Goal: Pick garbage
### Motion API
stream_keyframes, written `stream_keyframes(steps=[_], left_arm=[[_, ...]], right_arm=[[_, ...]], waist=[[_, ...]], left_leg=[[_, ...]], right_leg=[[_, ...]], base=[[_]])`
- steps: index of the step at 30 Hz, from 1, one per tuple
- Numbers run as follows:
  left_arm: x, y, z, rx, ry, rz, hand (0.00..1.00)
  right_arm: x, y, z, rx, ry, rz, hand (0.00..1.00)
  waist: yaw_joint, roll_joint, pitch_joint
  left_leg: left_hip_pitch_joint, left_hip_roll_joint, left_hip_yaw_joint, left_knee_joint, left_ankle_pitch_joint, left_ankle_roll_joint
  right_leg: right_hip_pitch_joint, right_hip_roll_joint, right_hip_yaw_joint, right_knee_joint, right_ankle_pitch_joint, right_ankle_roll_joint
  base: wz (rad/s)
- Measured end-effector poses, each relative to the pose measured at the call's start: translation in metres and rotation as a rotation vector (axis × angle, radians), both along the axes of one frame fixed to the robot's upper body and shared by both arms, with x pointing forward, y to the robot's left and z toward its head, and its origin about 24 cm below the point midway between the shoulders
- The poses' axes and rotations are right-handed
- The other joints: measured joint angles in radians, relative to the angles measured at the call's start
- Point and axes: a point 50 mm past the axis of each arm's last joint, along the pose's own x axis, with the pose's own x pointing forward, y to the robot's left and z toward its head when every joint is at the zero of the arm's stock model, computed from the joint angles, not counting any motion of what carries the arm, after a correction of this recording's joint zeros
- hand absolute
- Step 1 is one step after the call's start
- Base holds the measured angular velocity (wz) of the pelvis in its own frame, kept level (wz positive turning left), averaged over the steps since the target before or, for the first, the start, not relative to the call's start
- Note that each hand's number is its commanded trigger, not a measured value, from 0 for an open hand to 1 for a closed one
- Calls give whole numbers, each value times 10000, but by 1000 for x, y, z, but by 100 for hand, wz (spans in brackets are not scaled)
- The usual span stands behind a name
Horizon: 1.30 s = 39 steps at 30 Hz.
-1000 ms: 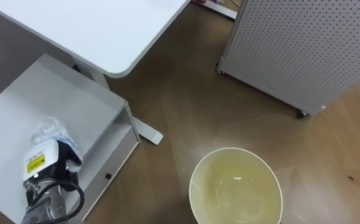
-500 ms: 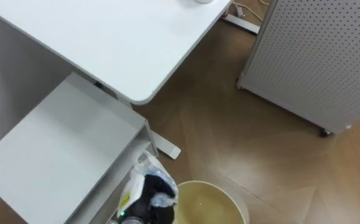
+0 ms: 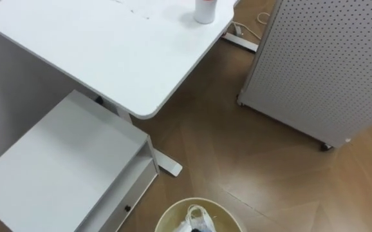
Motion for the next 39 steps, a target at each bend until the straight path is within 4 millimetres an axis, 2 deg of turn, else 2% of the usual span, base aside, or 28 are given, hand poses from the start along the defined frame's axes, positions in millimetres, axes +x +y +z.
stream_keyframes(steps=[6,10,18,22,26,29,32,35,39], left_arm=[[-11,-1,-7,89,868,-404,0],[-11,0,-8,54,1093,-573,0],[-10,7,-6,6,1045,-433,0],[-8,14,-5,111,925,-424,0],[-11,17,-6,103,893,-320,0],[-8,16,-2,-44,657,-293,0],[-5,19,4,-264,244,-112,0],[0,21,14,-747,-215,245,0],[12,24,38,-1405,-1430,501,0]], right_arm=[[-2,-1,-1,152,54,-333,100],[-3,-3,-1,110,77,-352,100],[-5,-5,-2,85,98,-290,100],[-6,-7,-2,30,128,-298,100],[-15,-13,-5,28,384,-357,100],[-26,-19,-9,36,670,-285,100],[-39,-25,-12,215,876,-760,100],[-49,-30,-15,280,1023,-1218,100],[-54,-36,-14,296,901,-1511,100]], waist=[[11,16,-9],[33,91,-57],[38,106,-65],[52,167,-85],[53,246,-120],[46,309,-155],[36,391,-236],[38,418,-259],[35,381,-267]], left_leg=[[-41,6,-4,22,0,-1],[-44,-2,-4,42,0,-1],[98,13,21,-13,-1,-2],[362,-6,20,-149,-1,-3],[1018,-37,38,-501,22,-39],[1560,-39,46,-869,72,-94],[2136,-85,70,-1310,110,-151],[2592,-174,93,-1673,197,-197],[2914,-206,48,-1794,202,-200]], right_leg=[[-46,13,4,-7,0,0],[-54,8,7,0,0,0],[89,22,22,-31,-2,0],[349,21,12,-127,0,5],[993,55,-13,-439,14,48],[1595,190,-26,-904,99,112],[2150,253,-28,-1236,119,141],[2488,245,-21,-1426,91,186],[2747,218,-39,-1431,30,245]], base=[[0],[0],[0],[0],[-1],[0],[0],[0],[0]])
